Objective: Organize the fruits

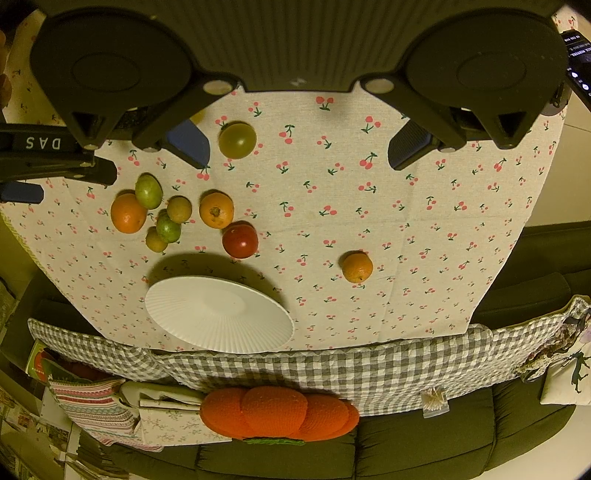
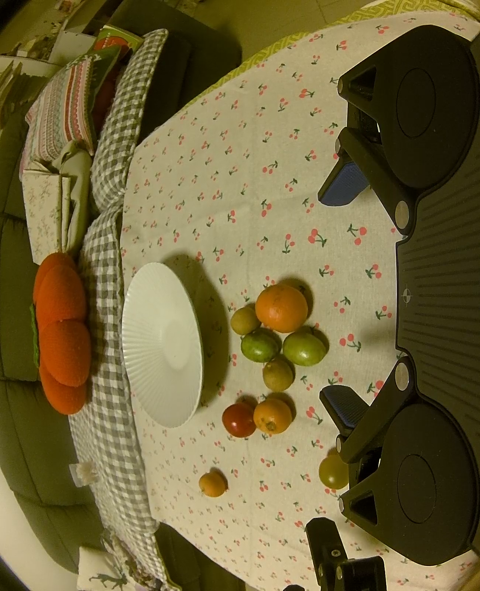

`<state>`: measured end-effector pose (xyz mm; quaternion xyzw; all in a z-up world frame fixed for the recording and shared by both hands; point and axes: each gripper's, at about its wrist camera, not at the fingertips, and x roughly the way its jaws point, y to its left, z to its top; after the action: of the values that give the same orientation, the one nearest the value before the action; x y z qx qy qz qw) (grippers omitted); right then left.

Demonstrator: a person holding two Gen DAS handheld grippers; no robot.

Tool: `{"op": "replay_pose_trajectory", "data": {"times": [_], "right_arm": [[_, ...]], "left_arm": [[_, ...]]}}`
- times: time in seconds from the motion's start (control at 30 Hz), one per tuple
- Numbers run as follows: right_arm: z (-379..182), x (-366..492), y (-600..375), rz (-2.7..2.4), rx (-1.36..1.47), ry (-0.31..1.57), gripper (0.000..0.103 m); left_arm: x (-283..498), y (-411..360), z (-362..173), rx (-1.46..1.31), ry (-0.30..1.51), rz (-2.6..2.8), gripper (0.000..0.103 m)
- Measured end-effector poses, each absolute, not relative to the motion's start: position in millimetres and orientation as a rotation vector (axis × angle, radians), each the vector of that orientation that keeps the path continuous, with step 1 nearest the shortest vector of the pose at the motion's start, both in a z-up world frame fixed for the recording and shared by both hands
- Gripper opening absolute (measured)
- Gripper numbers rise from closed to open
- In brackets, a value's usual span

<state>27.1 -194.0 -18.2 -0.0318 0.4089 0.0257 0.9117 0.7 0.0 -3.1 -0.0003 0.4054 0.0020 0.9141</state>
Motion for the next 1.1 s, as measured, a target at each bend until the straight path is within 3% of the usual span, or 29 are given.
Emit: {"op": "replay_pose_trajectory", "data": {"times": [0.67, 1.1], "right_arm": [[-27, 36, -203, 0.079, -0.072, 0.850, 0.103], [-29, 59, -208, 0.200, -0.128, 0.900, 0.103]], "left_arm": [[4, 7, -19, -0.012, 0.801, -0.004, 0.102], [19, 2, -37, -0.003, 0.908, -0.138, 0.098]]}}
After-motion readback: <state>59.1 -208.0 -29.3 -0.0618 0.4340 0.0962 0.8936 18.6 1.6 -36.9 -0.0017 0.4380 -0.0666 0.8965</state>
